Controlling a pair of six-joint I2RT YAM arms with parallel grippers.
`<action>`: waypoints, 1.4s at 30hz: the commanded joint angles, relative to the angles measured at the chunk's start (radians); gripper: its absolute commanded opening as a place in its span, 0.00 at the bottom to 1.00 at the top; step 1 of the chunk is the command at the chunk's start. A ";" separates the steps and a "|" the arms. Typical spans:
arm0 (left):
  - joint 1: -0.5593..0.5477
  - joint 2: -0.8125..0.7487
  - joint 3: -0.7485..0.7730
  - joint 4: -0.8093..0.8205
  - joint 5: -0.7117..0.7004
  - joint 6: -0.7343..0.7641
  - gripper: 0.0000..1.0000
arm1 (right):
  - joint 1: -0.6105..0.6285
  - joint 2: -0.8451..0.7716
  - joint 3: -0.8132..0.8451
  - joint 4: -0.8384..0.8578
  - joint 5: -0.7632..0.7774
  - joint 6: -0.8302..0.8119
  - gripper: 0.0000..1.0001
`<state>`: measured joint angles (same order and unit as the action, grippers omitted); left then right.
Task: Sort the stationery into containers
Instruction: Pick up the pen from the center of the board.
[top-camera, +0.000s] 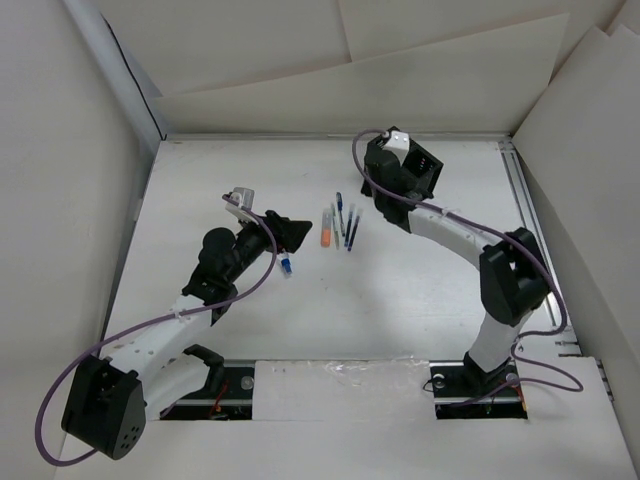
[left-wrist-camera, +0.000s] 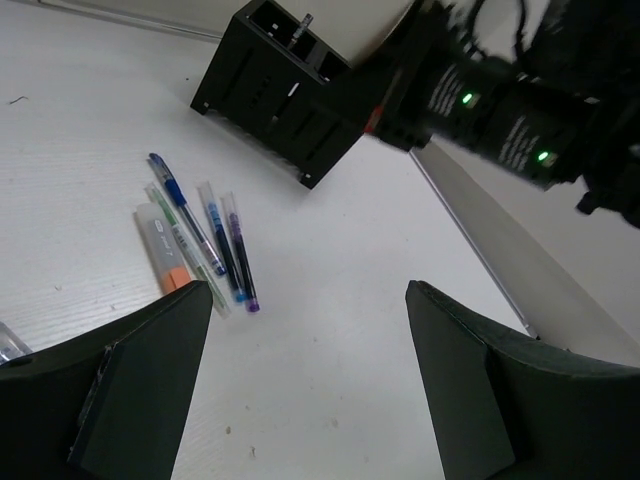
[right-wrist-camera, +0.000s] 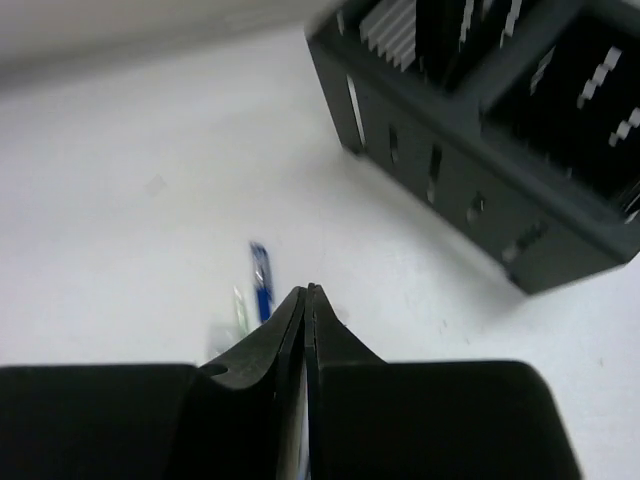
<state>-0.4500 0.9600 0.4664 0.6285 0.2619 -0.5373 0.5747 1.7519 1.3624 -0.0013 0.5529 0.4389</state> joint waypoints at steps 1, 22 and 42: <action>-0.003 -0.014 0.025 0.034 0.000 0.017 0.75 | -0.001 0.030 -0.042 -0.072 -0.117 0.064 0.08; -0.003 -0.014 0.025 0.034 0.019 0.008 0.75 | -0.022 0.273 0.076 -0.186 -0.235 0.115 0.38; -0.003 -0.014 0.025 0.034 0.019 0.008 0.75 | -0.041 0.324 0.081 -0.246 -0.196 0.133 0.32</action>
<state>-0.4500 0.9600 0.4664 0.6273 0.2646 -0.5358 0.5415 2.0846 1.4403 -0.2283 0.3332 0.5671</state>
